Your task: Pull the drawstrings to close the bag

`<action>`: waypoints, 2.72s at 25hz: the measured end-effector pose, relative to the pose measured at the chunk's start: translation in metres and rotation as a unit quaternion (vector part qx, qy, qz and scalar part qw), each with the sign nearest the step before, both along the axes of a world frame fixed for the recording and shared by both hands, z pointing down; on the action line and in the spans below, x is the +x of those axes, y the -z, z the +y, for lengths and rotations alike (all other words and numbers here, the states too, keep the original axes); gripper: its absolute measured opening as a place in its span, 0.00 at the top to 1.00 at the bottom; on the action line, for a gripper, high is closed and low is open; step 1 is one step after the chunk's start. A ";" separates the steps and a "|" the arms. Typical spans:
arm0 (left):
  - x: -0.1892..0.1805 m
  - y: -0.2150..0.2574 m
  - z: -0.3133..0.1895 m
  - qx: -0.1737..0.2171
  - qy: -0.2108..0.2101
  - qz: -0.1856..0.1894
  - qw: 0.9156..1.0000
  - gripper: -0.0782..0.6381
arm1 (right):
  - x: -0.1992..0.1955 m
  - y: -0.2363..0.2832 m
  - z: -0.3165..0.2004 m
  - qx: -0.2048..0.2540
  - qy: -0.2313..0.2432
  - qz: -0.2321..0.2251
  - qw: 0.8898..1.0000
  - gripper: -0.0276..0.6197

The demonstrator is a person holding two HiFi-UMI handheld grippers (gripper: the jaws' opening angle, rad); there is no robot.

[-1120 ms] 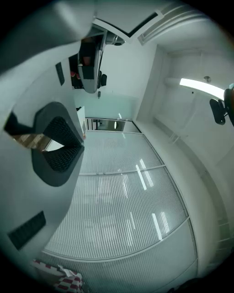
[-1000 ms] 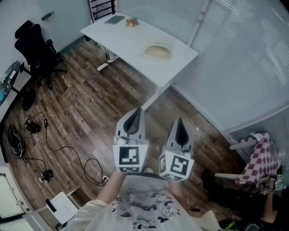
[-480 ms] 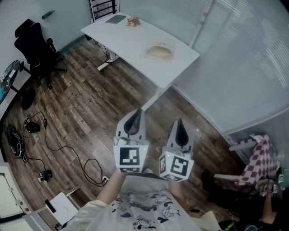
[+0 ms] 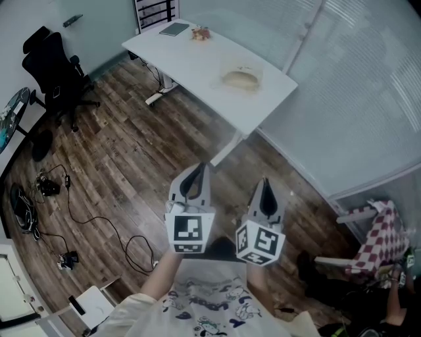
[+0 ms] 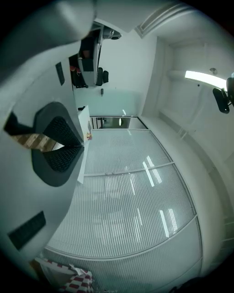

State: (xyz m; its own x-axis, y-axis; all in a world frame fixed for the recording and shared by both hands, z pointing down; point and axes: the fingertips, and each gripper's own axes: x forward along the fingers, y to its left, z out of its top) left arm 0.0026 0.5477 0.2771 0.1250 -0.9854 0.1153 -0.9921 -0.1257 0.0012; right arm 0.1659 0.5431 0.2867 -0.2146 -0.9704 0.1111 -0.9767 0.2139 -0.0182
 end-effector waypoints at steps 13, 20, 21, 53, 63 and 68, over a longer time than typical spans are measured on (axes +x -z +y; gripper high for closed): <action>-0.028 -0.026 -0.068 -0.030 0.013 0.004 0.999 0.83 | -0.016 -0.022 -0.071 -0.025 -0.002 0.007 1.000 0.94; -0.044 -0.036 -0.152 -0.034 0.033 -0.005 0.999 0.83 | -0.029 -0.029 -0.169 -0.026 0.014 0.004 1.000 0.94; -0.046 -0.035 -0.165 -0.033 0.037 -0.009 0.999 0.83 | -0.030 -0.029 -0.184 -0.028 0.016 0.004 0.999 0.94; -0.033 -0.073 -0.458 -0.087 0.010 -0.002 0.996 0.83 | 0.015 -0.053 -0.453 -0.072 -0.034 -0.010 0.997 0.94; -0.053 -0.141 -0.555 -0.172 -0.047 -0.051 0.983 0.82 | -0.010 -0.080 -0.545 -0.107 -0.071 -0.025 0.991 0.93; -0.058 -0.190 -0.583 -0.230 -0.100 -0.076 0.965 0.64 | -0.018 -0.105 -0.571 -0.145 -0.094 -0.020 0.985 0.93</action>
State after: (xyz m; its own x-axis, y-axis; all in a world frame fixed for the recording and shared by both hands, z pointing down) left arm -0.0551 -0.0355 0.4675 0.2550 -0.7833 0.5669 -0.9409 -0.3360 -0.0412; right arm 0.1477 -0.0278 0.3918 -0.0443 -0.9218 0.3851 -0.9958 0.0099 -0.0909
